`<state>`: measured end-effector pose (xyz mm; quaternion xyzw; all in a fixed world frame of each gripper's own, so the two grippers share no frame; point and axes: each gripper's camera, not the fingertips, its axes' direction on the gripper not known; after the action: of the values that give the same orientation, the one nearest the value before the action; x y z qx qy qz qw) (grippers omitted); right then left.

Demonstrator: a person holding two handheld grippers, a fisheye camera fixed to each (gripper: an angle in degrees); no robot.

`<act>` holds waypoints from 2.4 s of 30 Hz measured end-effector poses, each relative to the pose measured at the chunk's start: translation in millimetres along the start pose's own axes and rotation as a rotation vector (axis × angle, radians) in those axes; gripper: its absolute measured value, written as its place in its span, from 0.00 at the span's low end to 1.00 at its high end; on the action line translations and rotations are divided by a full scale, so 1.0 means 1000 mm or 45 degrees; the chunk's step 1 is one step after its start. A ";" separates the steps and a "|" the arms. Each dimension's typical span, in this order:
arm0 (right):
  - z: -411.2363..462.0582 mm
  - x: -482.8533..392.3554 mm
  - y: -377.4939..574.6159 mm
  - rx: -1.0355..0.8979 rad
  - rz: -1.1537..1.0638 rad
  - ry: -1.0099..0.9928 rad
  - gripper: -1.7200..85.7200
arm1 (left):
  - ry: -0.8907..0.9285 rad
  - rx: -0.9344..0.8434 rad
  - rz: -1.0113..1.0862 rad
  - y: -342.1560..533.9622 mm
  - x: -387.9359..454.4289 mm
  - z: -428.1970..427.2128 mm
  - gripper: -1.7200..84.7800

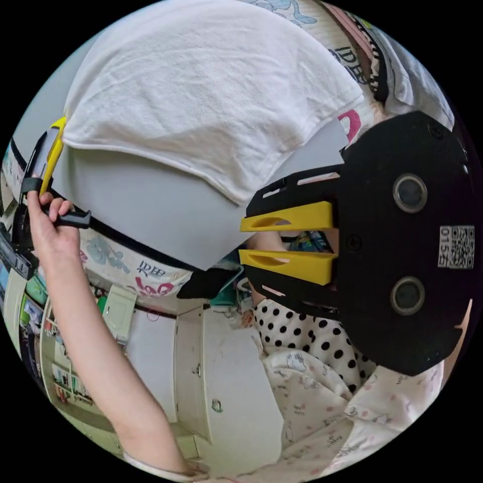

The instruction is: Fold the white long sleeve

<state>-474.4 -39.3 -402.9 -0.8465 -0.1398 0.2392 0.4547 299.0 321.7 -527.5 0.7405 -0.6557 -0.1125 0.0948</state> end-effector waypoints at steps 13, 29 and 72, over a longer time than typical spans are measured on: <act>-0.236 0.145 -0.057 0.740 0.498 0.180 0.24 | 0.258 0.088 -0.210 0.085 -0.034 0.065 0.23; -0.192 0.216 -0.140 0.583 0.598 0.028 0.14 | 0.457 0.159 -0.243 0.119 -0.055 0.153 0.16; 0.238 0.076 -0.353 0.377 -0.987 -0.291 0.11 | 0.003 1.348 -0.092 1.017 -0.115 -0.410 0.11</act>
<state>-543.6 355.7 -241.2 -0.6249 -0.4612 0.1605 0.6091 -560.6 308.9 162.0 0.7093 -0.5968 0.2314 -0.2952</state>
